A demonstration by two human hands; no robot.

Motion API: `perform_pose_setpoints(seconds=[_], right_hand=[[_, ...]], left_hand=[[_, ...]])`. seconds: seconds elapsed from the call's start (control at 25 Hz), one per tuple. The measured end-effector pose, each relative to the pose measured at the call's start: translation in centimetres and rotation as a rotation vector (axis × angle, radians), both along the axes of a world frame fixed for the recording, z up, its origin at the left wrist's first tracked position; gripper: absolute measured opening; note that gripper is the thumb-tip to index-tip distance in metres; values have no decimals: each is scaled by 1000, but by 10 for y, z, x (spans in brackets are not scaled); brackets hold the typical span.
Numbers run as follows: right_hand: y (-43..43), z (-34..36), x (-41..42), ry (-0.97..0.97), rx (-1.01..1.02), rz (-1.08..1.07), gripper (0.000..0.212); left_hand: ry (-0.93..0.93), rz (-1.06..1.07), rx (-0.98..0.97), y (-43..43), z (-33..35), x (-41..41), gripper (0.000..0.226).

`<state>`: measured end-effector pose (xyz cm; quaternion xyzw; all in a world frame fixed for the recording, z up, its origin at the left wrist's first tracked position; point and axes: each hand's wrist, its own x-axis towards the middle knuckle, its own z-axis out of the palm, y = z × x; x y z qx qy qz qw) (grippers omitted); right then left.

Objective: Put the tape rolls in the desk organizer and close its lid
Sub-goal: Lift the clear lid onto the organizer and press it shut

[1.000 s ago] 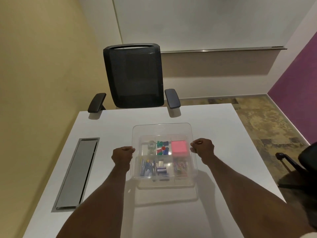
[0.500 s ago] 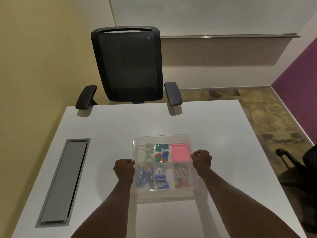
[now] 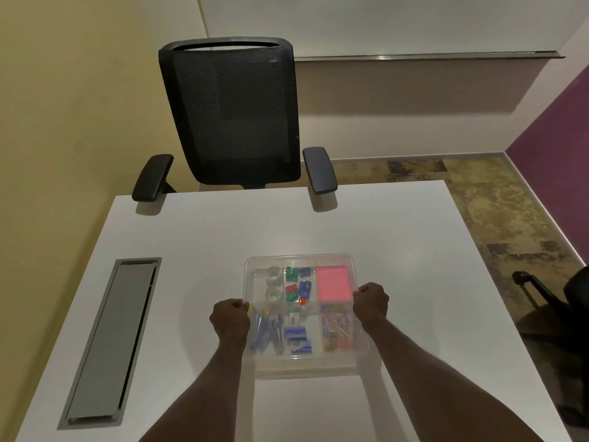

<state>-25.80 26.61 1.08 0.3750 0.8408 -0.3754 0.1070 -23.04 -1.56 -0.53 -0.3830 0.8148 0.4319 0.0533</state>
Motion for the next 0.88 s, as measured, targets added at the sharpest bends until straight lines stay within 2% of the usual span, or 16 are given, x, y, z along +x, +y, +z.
perform_pose_setpoints(seconds=[0.12,0.2,0.28,0.36,0.52,0.68,0.88], right_hand=[[-8,1,-5,-65,-22,-11,18],[-16,4,-10,-67,70,44,27],[-23,5,-16,13,223,200,37],[-30,1,-23,96,288,405,51],[-34,-10,-39,78,369,662,70],[-31,-21,-42,14,434,780,72],[-29,-31,-35,23,472,786,70]], left_hand=[[-16,0,-19,5,1,-6,9],[-46,-41,-144,12,2,-15,32],[10,-162,-212,20,4,-27,50],[72,-336,-213,28,3,-42,57],[4,-628,-291,32,-8,-68,67],[-57,-667,-283,33,-17,-74,70],[-54,-660,-292,30,-27,-66,69]])
